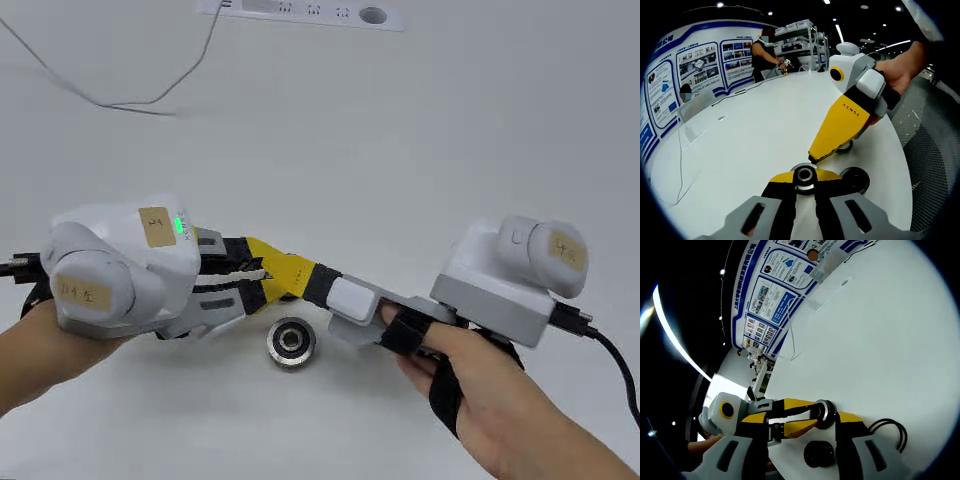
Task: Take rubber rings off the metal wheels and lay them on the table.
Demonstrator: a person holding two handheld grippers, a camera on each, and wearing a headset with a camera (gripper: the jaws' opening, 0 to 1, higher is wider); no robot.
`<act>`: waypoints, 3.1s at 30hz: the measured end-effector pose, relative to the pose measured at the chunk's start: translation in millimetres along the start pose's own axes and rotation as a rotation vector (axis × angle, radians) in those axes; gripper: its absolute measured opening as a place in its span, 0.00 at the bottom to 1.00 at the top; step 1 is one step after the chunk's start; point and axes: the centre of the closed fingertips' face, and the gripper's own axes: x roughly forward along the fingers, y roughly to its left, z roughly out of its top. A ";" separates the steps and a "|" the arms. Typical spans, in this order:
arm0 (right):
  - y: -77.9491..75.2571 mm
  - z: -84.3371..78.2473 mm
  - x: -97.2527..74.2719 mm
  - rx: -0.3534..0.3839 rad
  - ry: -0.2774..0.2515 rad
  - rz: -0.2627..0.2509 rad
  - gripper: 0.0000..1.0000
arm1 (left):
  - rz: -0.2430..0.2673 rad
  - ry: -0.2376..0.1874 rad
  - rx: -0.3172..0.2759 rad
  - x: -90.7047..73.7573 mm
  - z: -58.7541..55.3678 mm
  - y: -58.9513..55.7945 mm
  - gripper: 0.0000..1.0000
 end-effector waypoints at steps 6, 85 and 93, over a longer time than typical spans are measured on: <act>0.4 -1.2 1.9 0.008 0.006 0.006 0.55 | -0.001 -0.003 -0.004 0.1 -0.1 0.1 0.13; -31.9 0.4 -4.6 -0.014 0.015 -0.169 0.01 | 0.015 -0.003 -0.016 -0.7 -0.1 -0.3 0.13; -30.2 0.9 -3.9 0.034 0.010 -0.158 0.00 | 0.015 0.002 -0.022 -0.6 -0.4 -0.2 0.13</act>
